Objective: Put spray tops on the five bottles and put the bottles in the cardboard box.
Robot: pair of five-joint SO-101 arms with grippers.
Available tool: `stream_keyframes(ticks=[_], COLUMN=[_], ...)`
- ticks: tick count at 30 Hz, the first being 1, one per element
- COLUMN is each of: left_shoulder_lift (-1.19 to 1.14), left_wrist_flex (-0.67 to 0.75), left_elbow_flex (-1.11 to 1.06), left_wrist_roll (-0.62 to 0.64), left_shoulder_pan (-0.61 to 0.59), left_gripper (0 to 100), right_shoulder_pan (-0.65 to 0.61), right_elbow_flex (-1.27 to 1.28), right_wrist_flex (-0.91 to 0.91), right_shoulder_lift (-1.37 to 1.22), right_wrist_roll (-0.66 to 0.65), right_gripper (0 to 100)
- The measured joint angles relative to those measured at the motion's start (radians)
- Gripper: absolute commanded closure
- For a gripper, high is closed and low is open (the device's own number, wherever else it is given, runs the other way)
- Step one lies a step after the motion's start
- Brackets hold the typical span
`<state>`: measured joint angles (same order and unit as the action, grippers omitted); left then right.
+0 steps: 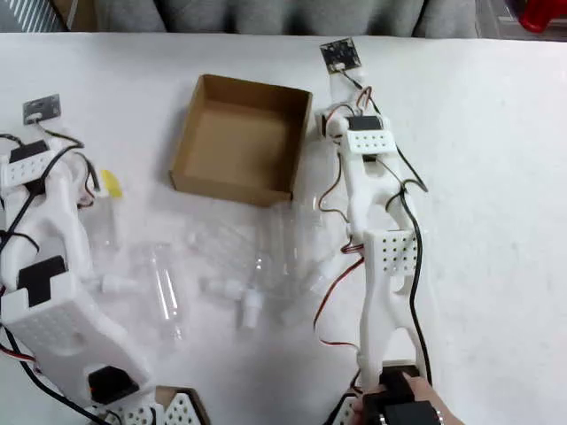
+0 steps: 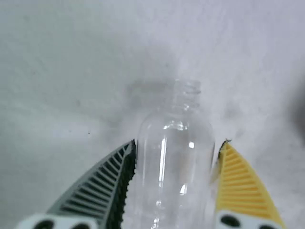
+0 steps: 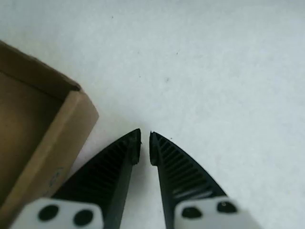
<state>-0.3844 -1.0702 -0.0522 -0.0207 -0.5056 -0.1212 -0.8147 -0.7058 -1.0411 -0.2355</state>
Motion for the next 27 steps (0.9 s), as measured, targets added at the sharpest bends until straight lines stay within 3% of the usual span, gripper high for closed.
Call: stream_keyframes(ticks=[10,23,27], left_shoulder_lift=[-0.038,-0.183,-0.249], left_wrist_flex=[-0.008,-0.120,-0.166], left_elbow_flex=[0.005,0.186,0.278], left_wrist_roll=[-0.068,-0.170,-0.184], left_shoulder_pan=[0.025,0.048,0.048], left_gripper=[74,74,83], right_shoulder_pan=[0.000,0.000,0.000], right_elbow_flex=[0.000,0.000,0.000], right_wrist_flex=[0.000,0.000,0.000], right_shoulder_lift=[0.000,0.000,0.000], right_wrist_roll=[0.000,0.000,0.000], right_gripper=[98.4,98.4,98.4])
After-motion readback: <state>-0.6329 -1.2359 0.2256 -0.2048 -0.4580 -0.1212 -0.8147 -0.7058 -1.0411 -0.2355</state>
